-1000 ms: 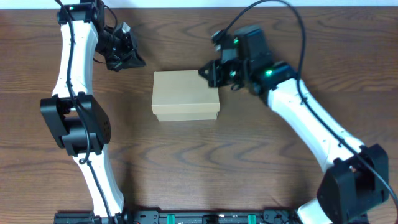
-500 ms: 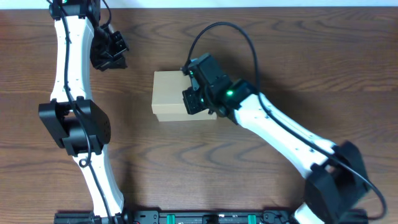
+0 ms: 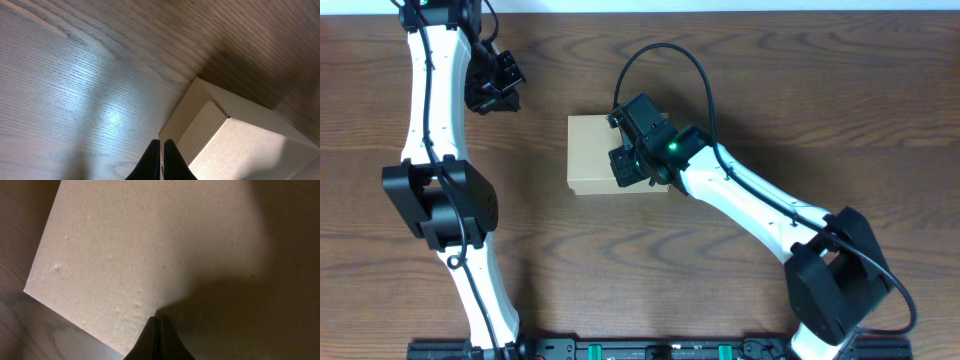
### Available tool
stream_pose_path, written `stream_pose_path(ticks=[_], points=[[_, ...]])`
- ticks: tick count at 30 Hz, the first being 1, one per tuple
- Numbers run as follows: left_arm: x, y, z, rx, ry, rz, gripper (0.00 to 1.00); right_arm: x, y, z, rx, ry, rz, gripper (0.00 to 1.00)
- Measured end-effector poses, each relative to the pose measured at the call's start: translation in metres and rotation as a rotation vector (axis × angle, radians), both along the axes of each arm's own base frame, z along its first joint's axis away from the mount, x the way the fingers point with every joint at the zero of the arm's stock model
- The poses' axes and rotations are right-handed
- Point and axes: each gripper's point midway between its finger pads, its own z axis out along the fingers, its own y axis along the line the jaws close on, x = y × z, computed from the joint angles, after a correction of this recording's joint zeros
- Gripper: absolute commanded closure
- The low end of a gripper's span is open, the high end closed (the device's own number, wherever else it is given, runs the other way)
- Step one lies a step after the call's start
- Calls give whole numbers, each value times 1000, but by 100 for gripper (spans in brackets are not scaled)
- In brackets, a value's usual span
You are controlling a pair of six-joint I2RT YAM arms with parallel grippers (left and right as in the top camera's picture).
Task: Pack container
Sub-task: 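Press down on the closed lid with the right gripper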
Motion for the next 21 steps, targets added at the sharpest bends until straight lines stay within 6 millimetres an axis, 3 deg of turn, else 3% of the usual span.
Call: stream_pose_path(ticks=[6,7,10,12,13,14,17,21], points=[[-3,0,0,-1,11,0,95,4,1,10,-14,-13,16,98],[-4,0,1,-1,14,0,95,6,3,16,-12,-25,21,86],[-6,0,8,-1,13,0,89,17,10,41,6,-80,42,1],[-5,0,15,2,-1,-3,64,26,16,60,23,-127,56,1],[-4,0,18,3,-9,-4,41,30,17,69,32,-147,59,1],[-4,0,22,6,-17,-2,7,34,19,78,41,-171,65,1],[-5,1,30,9,-27,1,4,44,16,91,49,-205,56,1],[-1,1,39,10,-58,3,4,46,-3,85,9,-166,21,1]])
